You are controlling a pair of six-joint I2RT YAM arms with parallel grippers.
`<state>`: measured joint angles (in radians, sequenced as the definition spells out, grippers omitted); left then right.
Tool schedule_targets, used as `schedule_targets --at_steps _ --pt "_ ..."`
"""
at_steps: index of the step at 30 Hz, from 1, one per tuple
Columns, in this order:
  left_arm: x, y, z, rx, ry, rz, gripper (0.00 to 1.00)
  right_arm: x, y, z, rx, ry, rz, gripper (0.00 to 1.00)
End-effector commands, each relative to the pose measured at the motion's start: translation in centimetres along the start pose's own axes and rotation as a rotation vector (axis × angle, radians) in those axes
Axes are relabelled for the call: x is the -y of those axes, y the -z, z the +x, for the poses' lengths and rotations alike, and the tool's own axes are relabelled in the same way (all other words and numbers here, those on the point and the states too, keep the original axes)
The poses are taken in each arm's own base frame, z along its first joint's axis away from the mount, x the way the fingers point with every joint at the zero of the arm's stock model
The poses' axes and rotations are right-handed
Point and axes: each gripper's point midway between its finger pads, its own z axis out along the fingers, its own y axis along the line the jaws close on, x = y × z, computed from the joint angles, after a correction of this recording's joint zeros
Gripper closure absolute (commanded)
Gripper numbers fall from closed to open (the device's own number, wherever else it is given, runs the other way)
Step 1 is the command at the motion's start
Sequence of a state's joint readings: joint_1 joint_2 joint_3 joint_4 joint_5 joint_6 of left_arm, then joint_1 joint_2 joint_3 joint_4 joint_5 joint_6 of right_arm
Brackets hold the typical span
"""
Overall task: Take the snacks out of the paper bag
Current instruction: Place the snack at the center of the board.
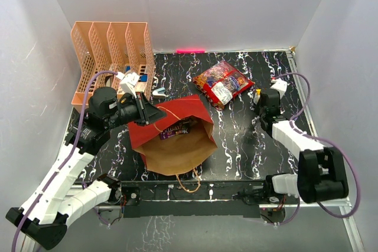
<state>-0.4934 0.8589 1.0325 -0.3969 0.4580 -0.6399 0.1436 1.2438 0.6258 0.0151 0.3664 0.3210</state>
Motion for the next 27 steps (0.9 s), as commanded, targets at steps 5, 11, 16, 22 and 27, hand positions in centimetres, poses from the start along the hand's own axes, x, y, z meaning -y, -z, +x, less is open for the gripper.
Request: schedule_targets --at_steps 5,11,16,22,27 --pt "0.9 0.2 -0.6 0.018 -0.014 0.031 1.00 0.5 -3.6 3.4 -0.130 -0.244 0.005 0.93" --pt "1.0 0.5 -0.3 0.016 -0.016 0.034 1.00 1.4 -4.2 5.0 -0.176 -0.268 0.039 0.92" --pt "1.2 0.7 -0.3 0.018 -0.018 0.040 1.00 1.7 -3.3 5.3 -0.195 -0.273 0.040 0.68" --pt "1.3 0.8 -0.3 0.021 -0.020 0.048 1.00 2.5 -1.1 3.5 -0.122 -0.252 0.043 0.29" --pt "1.5 0.8 -0.3 0.027 -0.020 0.060 1.00 1.1 1.6 -0.3 -0.076 -0.225 -0.056 0.09"
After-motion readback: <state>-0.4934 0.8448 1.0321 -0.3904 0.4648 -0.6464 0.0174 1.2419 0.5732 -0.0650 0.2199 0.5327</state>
